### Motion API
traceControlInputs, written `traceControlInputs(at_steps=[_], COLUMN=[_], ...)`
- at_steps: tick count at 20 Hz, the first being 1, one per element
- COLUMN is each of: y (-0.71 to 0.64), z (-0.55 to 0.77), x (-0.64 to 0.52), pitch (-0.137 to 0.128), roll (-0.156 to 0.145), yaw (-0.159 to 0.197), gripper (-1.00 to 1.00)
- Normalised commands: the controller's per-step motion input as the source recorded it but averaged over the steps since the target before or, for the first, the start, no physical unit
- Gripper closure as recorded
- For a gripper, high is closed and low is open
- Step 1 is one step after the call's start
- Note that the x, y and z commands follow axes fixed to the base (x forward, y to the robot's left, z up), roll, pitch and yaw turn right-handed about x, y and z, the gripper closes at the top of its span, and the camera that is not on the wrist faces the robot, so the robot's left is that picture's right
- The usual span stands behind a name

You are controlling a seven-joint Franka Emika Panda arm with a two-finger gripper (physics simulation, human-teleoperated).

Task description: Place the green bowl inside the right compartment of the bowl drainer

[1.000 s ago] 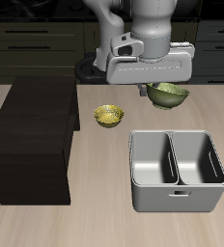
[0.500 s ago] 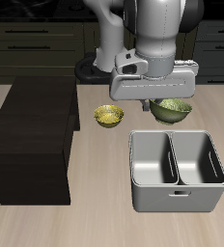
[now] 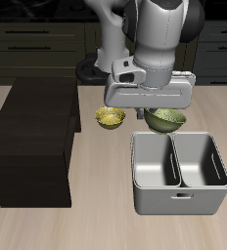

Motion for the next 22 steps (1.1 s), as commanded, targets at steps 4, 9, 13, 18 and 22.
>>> traceControlInputs(at_steps=[4, 9, 13, 18, 22], y=[-0.23, -0.14, -0.14, -0.09, -0.03], z=[-0.14, -0.14, -0.2, -0.17, -0.08], x=[0.05, 0.02, 0.04, 0.05, 0.01], pitch=[0.019, 0.025, 0.035, 0.03, 0.011], roll=[-0.047, -0.041, -0.036, -0.028, -0.009], yaw=[0.02, 0.009, 0.016, 0.018, 0.001], gripper=[1.0, 1.0, 1.0, 1.0, 1.0])
